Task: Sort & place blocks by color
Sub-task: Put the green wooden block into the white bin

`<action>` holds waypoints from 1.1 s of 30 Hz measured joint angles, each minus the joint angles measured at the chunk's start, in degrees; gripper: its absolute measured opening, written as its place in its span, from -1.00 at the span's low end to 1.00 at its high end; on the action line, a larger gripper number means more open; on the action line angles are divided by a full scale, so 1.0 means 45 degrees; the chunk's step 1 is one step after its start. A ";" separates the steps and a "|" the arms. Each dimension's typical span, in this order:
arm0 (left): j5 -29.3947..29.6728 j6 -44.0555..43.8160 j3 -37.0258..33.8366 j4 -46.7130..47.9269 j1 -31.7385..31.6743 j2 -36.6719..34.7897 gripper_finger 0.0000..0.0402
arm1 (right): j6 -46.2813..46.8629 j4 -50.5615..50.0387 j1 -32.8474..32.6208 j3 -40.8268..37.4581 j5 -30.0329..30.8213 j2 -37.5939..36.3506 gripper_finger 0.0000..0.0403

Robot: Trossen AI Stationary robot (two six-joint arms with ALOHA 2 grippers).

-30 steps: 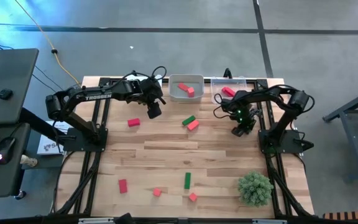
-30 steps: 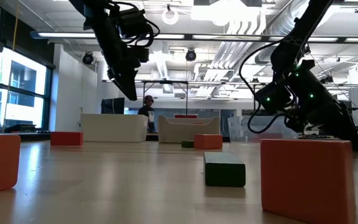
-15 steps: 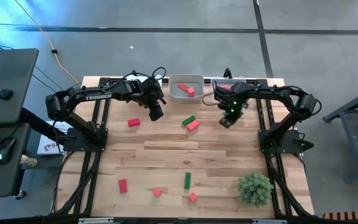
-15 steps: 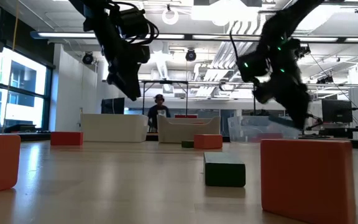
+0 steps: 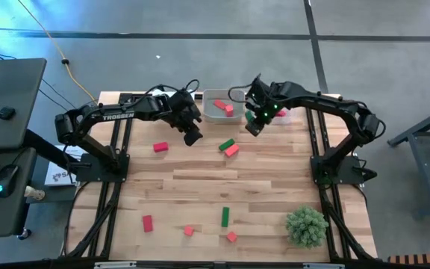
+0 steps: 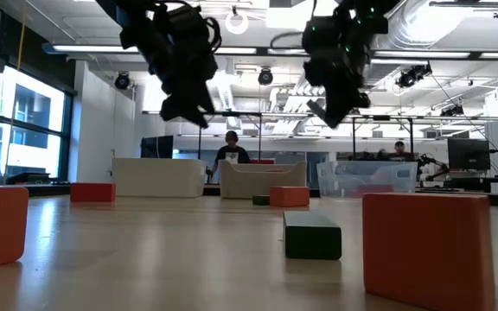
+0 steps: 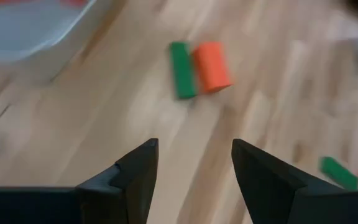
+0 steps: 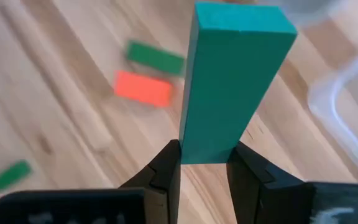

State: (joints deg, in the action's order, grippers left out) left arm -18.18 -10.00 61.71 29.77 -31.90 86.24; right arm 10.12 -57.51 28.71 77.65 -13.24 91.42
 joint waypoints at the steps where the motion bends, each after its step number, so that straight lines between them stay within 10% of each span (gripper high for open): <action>1: -0.0325 0.0300 0.0000 -0.0291 0.0035 0.0000 -0.04 | -0.0019 0.0018 -0.0004 0.0239 -0.0208 0.0000 -0.61; 19: -0.0746 0.7895 0.0010 -0.4061 0.1097 0.0000 -0.04 | -0.2922 -0.0074 -0.1044 0.1689 -0.3254 0.0024 -0.61; 33: -0.0724 0.8602 0.0010 -0.5648 0.2077 0.0000 -0.04 | -0.5066 -0.0098 -0.1993 0.1689 -0.5982 0.0029 -0.61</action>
State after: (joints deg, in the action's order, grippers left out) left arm -21.44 28.71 61.76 4.35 -22.56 86.24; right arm -12.68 -57.95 19.74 85.25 -40.16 91.55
